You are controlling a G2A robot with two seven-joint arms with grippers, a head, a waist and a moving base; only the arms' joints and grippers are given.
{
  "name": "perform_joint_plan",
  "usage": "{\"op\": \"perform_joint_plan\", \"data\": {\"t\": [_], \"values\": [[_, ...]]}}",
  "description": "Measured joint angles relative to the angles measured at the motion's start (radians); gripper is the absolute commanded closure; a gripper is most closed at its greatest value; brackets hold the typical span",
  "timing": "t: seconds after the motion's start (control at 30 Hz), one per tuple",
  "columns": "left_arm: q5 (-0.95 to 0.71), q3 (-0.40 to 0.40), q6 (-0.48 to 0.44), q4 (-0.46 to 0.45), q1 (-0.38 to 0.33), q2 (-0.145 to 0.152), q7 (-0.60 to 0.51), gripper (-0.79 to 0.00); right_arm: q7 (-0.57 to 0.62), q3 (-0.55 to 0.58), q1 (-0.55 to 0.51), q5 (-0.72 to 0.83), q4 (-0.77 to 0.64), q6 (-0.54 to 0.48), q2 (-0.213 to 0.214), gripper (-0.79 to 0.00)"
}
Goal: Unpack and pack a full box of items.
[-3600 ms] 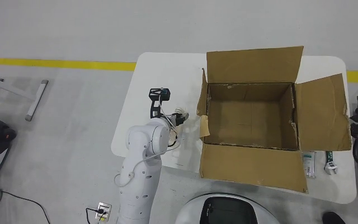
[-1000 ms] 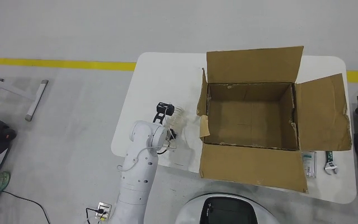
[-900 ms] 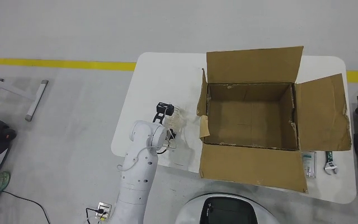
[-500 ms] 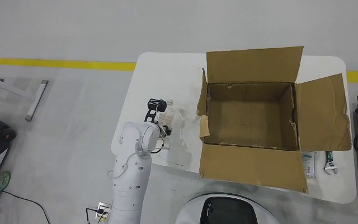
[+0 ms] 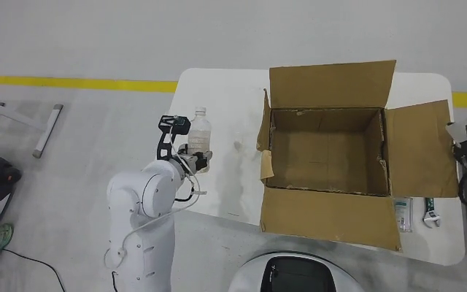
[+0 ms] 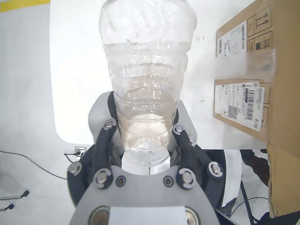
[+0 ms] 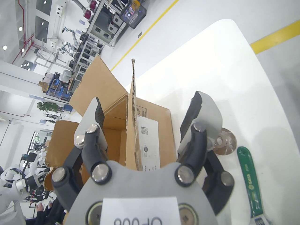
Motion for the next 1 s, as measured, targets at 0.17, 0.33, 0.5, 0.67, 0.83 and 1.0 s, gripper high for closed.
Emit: {"op": "perform_joint_plan", "data": {"t": [0.17,0.33,0.5,0.67,0.83,1.0], "values": [[-0.019,0.004,-0.014,-0.04,0.001,0.007,-0.032,0.0,0.003,-0.046,-0.009,0.027,0.003,-0.001,0.001,0.0],[-0.034,0.001,-0.005,-0.063,-0.019,0.013,-0.04,0.0,-0.033,-0.104,-0.037,0.018,-0.02,0.009,-0.001,0.0],[-0.05,-0.008,0.009,-0.089,-0.05,0.018,-0.048,0.0,-0.069,-0.185,-0.069,-0.03,-0.057,0.027,-0.004,0.0],[-0.125,-0.007,0.03,-0.148,-0.087,0.022,-0.08,0.0,-0.113,-0.262,-0.091,-0.111,-0.094,0.073,-0.006,0.0],[-0.232,0.026,0.017,-0.185,-0.094,0.035,-0.083,0.0,-0.134,-0.299,-0.088,-0.191,-0.113,0.113,-0.004,0.0],[-0.299,0.086,0.025,-0.227,-0.102,0.053,-0.083,0.0,-0.14,-0.309,-0.084,-0.249,-0.114,0.126,0.0,0.0]]}}
